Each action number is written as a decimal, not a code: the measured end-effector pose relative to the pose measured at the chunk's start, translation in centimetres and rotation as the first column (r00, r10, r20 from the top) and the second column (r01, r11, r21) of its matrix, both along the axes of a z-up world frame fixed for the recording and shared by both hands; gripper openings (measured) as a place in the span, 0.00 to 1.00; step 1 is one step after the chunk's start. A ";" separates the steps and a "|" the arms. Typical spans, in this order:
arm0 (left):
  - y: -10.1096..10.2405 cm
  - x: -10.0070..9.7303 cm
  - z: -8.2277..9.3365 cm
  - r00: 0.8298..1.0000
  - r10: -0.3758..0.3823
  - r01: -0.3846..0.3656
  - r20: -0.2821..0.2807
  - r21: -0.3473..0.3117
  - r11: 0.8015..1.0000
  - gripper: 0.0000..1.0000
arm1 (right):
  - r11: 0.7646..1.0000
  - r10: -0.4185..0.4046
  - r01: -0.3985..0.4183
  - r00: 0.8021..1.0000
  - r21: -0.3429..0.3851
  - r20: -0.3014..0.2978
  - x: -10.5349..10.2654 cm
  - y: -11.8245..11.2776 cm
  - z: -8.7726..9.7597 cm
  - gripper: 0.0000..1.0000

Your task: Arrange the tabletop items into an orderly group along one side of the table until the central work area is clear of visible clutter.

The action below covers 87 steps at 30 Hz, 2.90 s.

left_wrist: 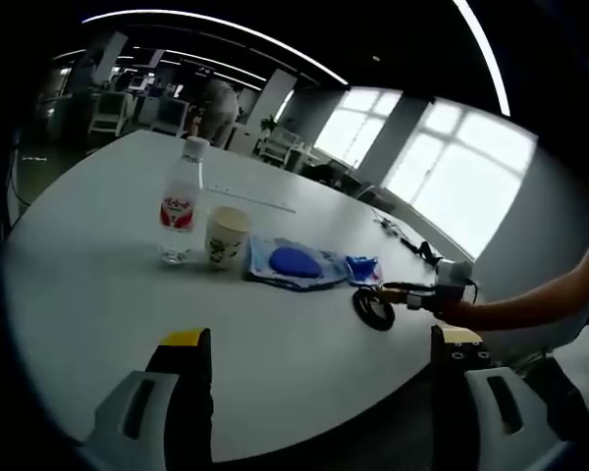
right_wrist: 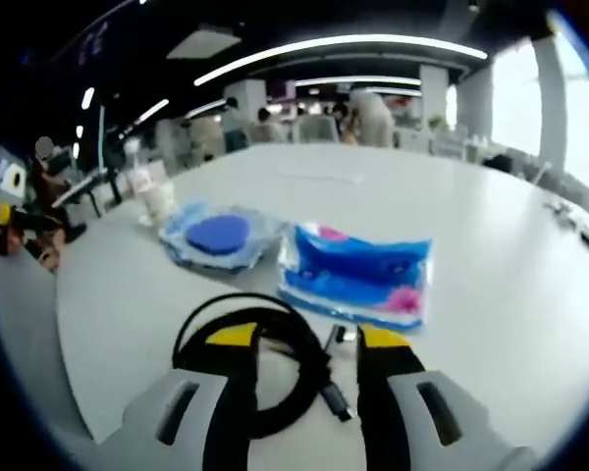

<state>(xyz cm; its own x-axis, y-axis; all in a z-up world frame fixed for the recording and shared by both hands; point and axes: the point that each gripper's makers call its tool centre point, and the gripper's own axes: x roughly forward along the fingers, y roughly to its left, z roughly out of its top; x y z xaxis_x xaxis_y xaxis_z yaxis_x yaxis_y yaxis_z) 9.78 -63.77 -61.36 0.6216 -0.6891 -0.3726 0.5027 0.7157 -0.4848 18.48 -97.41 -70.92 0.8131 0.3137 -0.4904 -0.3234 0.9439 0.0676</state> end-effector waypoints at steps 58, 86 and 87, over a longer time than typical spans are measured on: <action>3.8 1.7 0.0 0.997 0.034 -0.039 0.067 0.071 0.997 1.00 | 0.983 0.164 -0.175 0.975 0.062 0.153 -2.0 7.4 6.4 0.96; 3.1 3.4 1.6 0.991 -0.027 0.016 0.128 0.080 0.997 0.97 | 0.982 0.150 -0.164 0.979 0.092 0.141 -5.1 11.3 8.4 0.95; 3.1 3.5 1.6 0.991 -0.027 0.017 0.131 0.079 0.997 0.97 | 0.982 0.149 -0.163 0.979 0.095 0.140 -5.2 11.5 8.4 0.95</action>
<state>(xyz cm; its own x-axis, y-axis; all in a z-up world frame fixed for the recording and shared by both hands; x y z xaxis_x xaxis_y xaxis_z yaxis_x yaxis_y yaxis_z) 13.24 -60.66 -59.72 0.6538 -0.6752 -0.3415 0.5744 0.7367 -0.3568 13.27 -85.93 -62.48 0.8054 0.4858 -0.3397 -0.4785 0.8710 0.1111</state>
